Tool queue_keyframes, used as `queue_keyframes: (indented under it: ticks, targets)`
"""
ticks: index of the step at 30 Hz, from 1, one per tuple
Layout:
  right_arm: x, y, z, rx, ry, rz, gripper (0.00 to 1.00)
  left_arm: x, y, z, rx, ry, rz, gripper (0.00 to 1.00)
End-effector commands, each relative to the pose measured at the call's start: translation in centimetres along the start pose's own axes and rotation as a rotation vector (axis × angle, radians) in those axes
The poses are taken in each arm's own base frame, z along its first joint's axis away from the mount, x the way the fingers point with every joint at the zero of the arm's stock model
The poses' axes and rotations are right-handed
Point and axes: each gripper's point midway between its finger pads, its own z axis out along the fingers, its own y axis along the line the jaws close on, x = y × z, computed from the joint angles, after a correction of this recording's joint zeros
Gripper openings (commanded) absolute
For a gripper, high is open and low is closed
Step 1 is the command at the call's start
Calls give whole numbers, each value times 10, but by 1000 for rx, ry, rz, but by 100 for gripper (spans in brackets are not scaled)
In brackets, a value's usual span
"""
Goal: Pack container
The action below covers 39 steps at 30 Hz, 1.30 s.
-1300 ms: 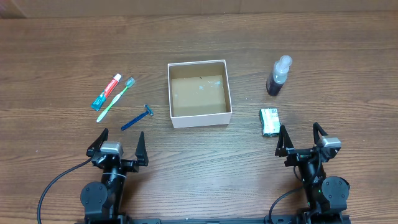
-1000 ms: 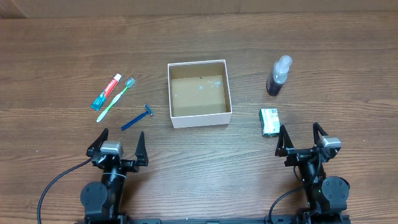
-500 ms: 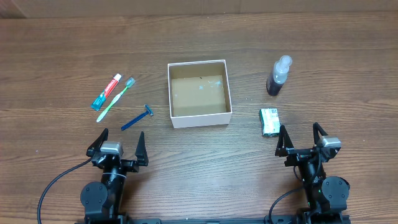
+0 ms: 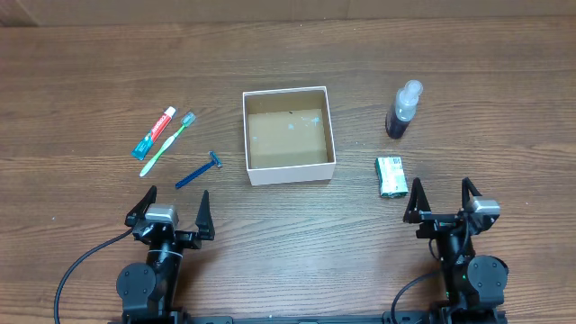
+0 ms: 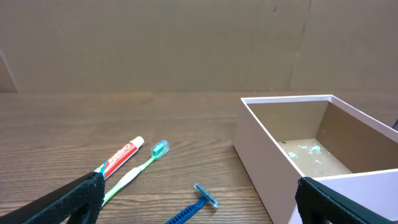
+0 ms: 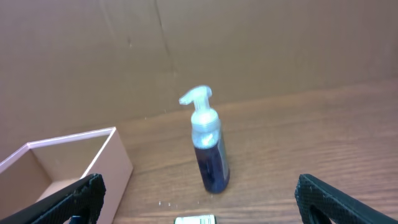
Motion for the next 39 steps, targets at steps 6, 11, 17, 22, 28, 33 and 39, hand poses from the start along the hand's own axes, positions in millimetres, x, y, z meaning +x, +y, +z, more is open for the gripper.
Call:
queue_keyframes:
  ticks: [6,11,17,22,28,33,39]
  targets:
    - [-109,46,5,-126,84,11,100,0,0,0,1,-6,23,100]
    - [-119,47,59,-39,522,44,100,0,0,0,1,-6,23,100]
    - [-115,48,120,-8,777,53,100,0,0,0,2,-6,23,100]
    - [-69,37,162,11,887,48,100,0,0,0,1,-6,23,100]
    - [-26,19,195,79,942,52,93,0,0,0,1,-6,23,100]
    - [1,-5,214,179,961,4,91,0,0,0,1,-6,23,100]
    - [21,-10,225,187,979,-2,86,0,0,0,1,-6,23,100]
